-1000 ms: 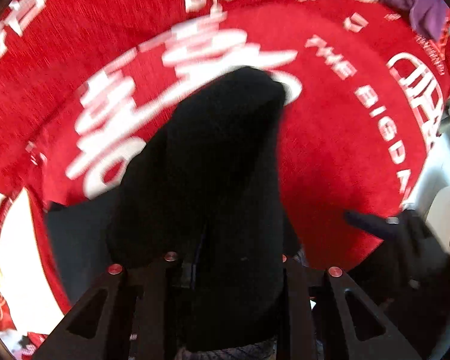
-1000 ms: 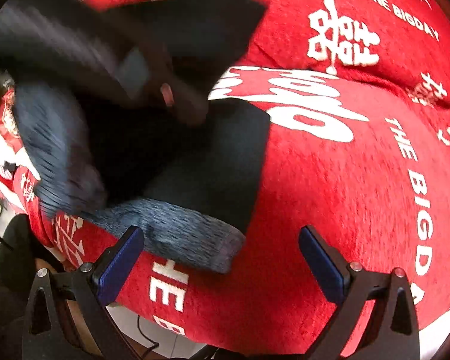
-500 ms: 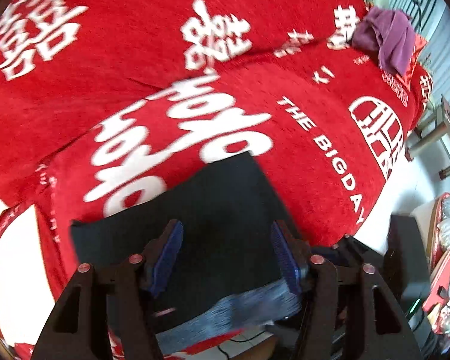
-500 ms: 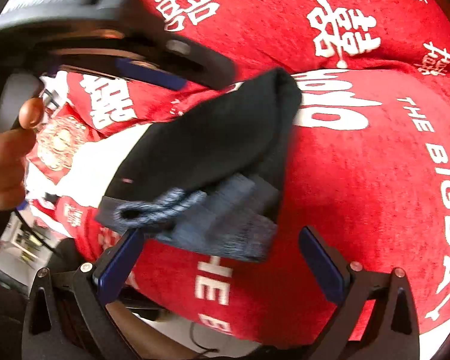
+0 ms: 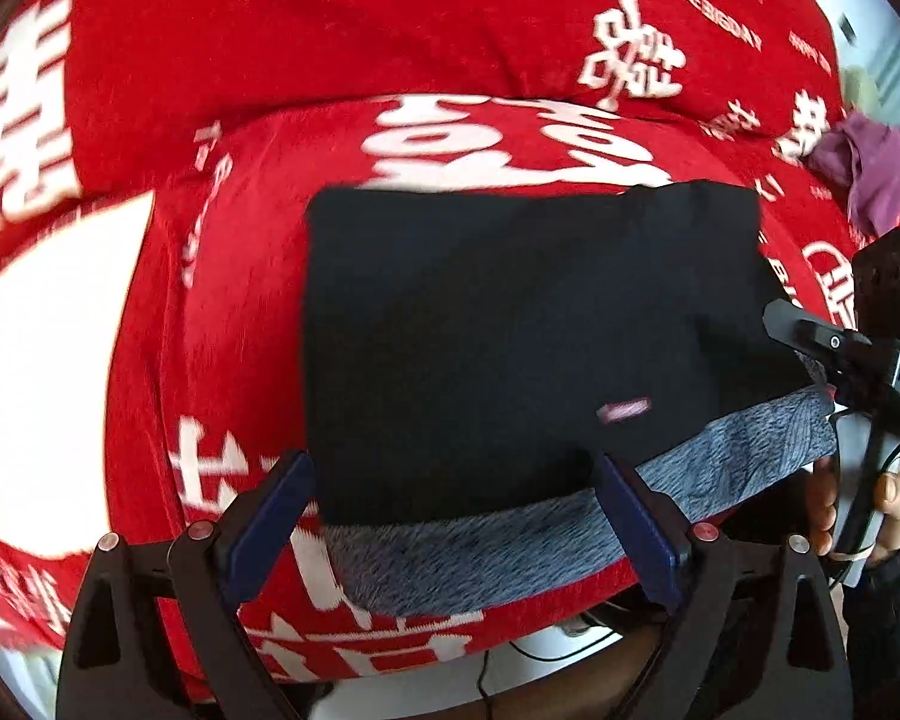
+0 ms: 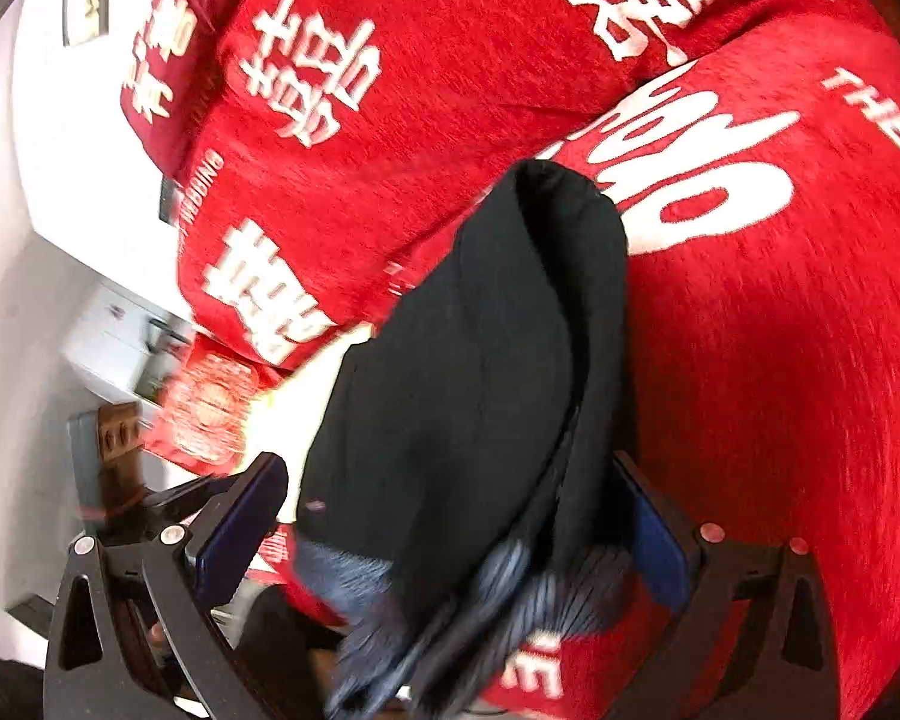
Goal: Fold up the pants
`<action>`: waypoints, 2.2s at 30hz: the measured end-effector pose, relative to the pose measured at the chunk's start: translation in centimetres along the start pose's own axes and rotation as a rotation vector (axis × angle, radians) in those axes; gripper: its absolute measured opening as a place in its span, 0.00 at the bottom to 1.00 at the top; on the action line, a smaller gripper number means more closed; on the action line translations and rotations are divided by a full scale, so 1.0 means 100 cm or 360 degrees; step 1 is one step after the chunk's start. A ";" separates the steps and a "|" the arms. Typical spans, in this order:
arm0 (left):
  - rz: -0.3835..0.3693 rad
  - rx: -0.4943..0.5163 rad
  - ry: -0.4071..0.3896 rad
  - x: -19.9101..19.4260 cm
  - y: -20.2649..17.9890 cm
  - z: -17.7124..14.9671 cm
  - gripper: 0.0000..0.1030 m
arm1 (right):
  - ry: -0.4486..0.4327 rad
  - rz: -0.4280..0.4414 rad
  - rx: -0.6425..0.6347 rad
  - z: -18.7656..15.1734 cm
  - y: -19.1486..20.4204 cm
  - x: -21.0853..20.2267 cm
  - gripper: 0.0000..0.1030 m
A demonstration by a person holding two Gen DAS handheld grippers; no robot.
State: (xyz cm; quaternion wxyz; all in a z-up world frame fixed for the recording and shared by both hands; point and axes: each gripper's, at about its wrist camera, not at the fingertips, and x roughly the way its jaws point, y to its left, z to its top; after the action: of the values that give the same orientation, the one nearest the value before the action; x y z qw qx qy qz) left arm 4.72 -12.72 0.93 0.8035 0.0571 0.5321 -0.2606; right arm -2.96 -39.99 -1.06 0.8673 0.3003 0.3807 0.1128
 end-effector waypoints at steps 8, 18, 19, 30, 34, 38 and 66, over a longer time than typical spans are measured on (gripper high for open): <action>-0.0093 -0.0148 -0.0109 -0.012 0.035 -0.001 0.92 | 0.0138 0.0063 -0.0153 0.020 0.062 0.019 0.37; -0.0064 -0.0004 -0.0027 0.019 0.007 -0.002 0.92 | 0.0333 0.0002 -0.0083 0.022 0.042 0.057 0.14; -0.0081 0.0015 -0.0030 0.017 0.003 -0.002 0.92 | 0.0303 0.0027 -0.0087 0.021 0.044 0.050 0.14; -0.0262 0.0014 -0.0220 -0.039 -0.005 0.023 0.92 | -0.0015 0.0053 -0.0047 0.049 0.046 -0.028 0.13; -0.0169 0.0019 0.0007 0.021 -0.012 0.027 0.92 | 0.0148 -0.0190 0.0119 0.027 -0.015 0.020 0.18; -0.0057 0.0067 0.0052 0.043 -0.021 0.021 0.92 | 0.0010 -0.0034 0.0367 0.027 -0.040 0.001 0.30; 0.0014 0.0119 -0.0091 0.046 -0.032 0.007 0.99 | 0.0064 -0.0854 -0.0632 0.022 0.103 0.011 1.00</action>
State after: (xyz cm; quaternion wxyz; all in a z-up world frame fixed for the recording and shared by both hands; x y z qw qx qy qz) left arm 5.13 -17.38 -2.27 0.8168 0.0820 0.4986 -0.2784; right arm -0.28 -32.32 5.75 0.9000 0.0123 0.4337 -0.0417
